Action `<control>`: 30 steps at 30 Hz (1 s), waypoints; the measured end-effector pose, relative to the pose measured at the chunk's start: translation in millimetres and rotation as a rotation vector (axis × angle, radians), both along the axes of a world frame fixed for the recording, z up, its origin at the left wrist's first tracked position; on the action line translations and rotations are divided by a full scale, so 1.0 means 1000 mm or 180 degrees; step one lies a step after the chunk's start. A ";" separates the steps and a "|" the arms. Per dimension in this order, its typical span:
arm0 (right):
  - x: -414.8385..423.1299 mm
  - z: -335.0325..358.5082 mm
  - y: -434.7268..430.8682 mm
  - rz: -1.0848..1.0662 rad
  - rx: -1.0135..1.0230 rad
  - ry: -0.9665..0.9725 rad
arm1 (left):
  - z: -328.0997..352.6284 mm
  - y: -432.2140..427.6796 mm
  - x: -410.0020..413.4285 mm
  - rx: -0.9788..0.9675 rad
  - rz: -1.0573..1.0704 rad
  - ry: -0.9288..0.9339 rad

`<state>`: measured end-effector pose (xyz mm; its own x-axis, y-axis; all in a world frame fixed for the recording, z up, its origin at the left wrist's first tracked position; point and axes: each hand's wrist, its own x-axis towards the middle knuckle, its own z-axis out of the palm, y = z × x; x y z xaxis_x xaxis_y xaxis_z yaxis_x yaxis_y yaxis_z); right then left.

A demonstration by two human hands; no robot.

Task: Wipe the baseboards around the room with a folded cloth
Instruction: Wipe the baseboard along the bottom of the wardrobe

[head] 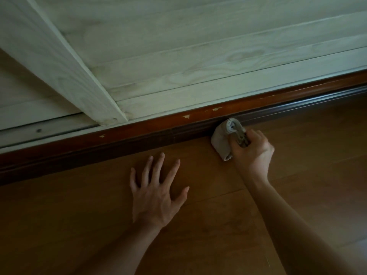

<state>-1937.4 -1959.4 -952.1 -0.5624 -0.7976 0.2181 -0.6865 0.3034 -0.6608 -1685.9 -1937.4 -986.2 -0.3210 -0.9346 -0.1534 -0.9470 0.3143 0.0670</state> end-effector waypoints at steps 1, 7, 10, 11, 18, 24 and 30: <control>0.004 -0.001 -0.001 0.0018 -0.0021 0.0002 | 0.001 -0.001 -0.001 0.0017 0.0003 -0.0006; 0.029 -0.006 -0.001 -0.0144 -0.0183 -0.0059 | 0.001 -0.001 0.001 -0.0053 -0.0031 0.0064; 0.058 -0.007 -0.002 0.0268 -0.0159 -0.0087 | 0.001 0.000 0.000 -0.0002 -0.0005 0.0013; 0.068 -0.006 -0.002 0.0396 -0.0161 -0.0101 | 0.001 0.000 0.000 -0.0001 0.0004 0.0007; 0.066 -0.003 -0.007 0.0626 -0.0155 -0.0040 | 0.000 -0.002 0.001 -0.0145 0.0030 0.0105; 0.025 0.005 0.001 -0.0060 0.0093 -0.0001 | -0.003 -0.001 0.003 -0.0225 0.0036 0.0226; 0.043 0.018 -0.006 0.0439 0.0254 0.0139 | -0.004 -0.003 0.005 -0.0166 0.0076 0.0258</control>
<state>-1894.7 -1965.2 -934.5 -0.4376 -0.8824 0.1729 -0.7529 0.2544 -0.6070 -1681.4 -1940.2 -989.8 -0.3080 -0.9481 -0.0789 -0.9464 0.2968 0.1277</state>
